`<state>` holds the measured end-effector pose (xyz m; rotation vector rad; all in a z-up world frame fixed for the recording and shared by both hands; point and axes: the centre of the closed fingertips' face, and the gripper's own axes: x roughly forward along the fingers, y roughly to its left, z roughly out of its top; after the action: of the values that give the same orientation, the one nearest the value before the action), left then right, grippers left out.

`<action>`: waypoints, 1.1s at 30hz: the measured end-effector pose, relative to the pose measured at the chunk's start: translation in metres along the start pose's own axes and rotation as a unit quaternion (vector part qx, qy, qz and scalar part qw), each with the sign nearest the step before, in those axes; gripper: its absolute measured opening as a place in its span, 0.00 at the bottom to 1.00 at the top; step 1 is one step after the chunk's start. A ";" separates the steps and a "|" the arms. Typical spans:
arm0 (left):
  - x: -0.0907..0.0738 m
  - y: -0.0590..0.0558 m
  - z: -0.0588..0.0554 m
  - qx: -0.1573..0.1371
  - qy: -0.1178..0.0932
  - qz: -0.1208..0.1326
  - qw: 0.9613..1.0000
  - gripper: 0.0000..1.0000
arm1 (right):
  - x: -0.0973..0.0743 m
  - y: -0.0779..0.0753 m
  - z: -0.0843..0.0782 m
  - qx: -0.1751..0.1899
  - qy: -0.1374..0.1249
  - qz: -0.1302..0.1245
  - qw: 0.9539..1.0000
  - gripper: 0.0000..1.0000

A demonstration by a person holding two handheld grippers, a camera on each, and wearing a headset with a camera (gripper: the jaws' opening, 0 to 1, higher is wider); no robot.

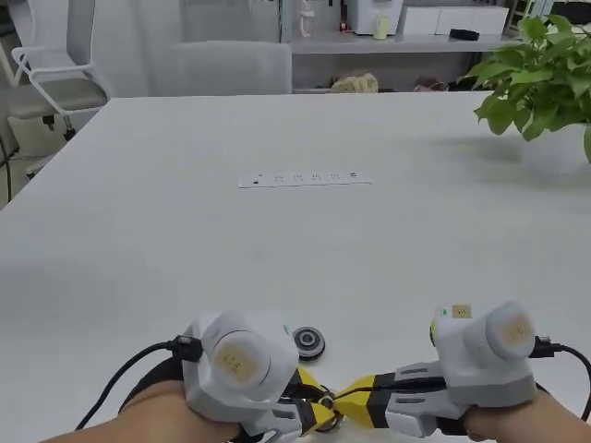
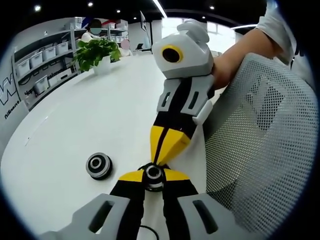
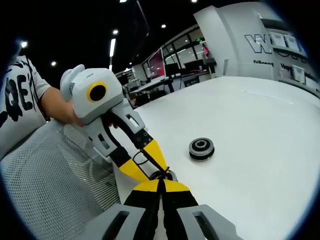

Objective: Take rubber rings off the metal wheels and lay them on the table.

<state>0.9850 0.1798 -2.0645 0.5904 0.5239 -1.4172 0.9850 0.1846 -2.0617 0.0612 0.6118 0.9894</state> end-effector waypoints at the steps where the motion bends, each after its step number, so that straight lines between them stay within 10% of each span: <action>1: 0.000 0.000 0.000 0.004 0.001 0.000 1.000 0.08 | 0.000 -0.001 0.001 0.002 -0.002 0.000 1.000 0.00; 33: -0.058 -0.001 0.011 -0.036 -0.025 0.008 0.999 0.39 | -0.010 0.011 0.020 0.011 -0.026 0.015 0.999 0.00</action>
<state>0.9792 0.2156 -2.0182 0.4993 0.5275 -1.3885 0.9824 0.1871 -2.0370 0.1149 0.5754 1.0083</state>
